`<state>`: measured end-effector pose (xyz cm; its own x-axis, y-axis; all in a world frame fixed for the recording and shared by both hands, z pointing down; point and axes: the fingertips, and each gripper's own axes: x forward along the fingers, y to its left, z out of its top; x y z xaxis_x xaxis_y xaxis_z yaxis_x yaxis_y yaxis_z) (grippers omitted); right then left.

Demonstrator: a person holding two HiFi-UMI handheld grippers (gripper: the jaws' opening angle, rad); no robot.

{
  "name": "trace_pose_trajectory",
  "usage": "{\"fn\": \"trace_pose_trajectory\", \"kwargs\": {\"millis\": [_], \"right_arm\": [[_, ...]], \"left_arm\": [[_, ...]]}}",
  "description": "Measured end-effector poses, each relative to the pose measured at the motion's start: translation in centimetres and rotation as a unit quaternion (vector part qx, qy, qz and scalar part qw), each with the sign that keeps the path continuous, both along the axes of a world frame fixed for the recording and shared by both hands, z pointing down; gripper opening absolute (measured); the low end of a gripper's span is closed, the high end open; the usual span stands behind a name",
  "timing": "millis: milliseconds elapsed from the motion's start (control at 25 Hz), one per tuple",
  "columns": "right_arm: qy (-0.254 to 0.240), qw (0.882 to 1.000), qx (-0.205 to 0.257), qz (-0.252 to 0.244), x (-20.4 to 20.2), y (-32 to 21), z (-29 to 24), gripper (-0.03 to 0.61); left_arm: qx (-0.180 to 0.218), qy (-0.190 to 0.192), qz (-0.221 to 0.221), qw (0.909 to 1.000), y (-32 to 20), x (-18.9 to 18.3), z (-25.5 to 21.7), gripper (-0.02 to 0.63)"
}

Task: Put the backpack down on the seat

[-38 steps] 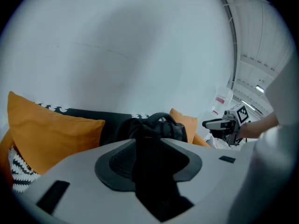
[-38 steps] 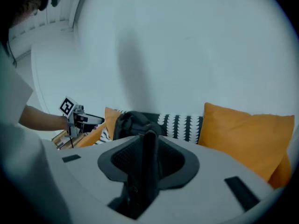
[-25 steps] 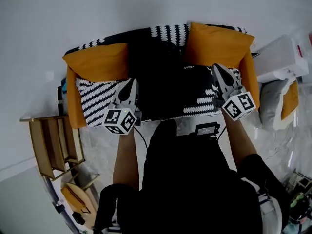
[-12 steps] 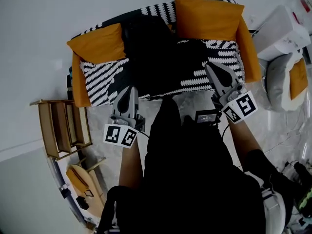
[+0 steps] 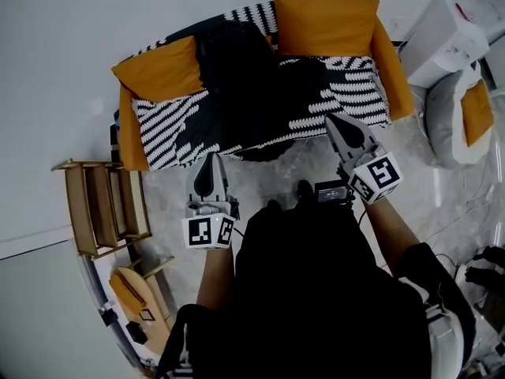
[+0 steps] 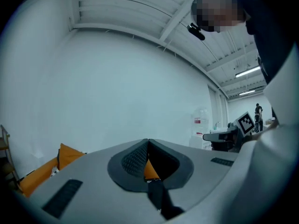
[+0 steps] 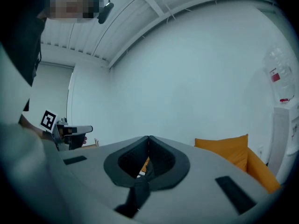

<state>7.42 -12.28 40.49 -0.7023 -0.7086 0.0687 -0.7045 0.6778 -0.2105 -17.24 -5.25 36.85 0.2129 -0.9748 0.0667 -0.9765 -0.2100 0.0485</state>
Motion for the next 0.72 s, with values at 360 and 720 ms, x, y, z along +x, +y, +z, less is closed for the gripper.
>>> {"fn": "trace_pose_trajectory", "kwargs": {"millis": [360, 720], "right_arm": [[0.043, 0.999, -0.005, 0.031, -3.6, 6.6, -0.4, 0.032], [0.066, 0.996, 0.007, 0.056, -6.7, 15.8, -1.2, 0.032]], "left_arm": [[-0.023, 0.026, 0.011, 0.9993, 5.6, -2.6, 0.5, 0.015], [-0.005, -0.004, 0.068, 0.9977, 14.5, -3.9, 0.3, 0.017]]}}
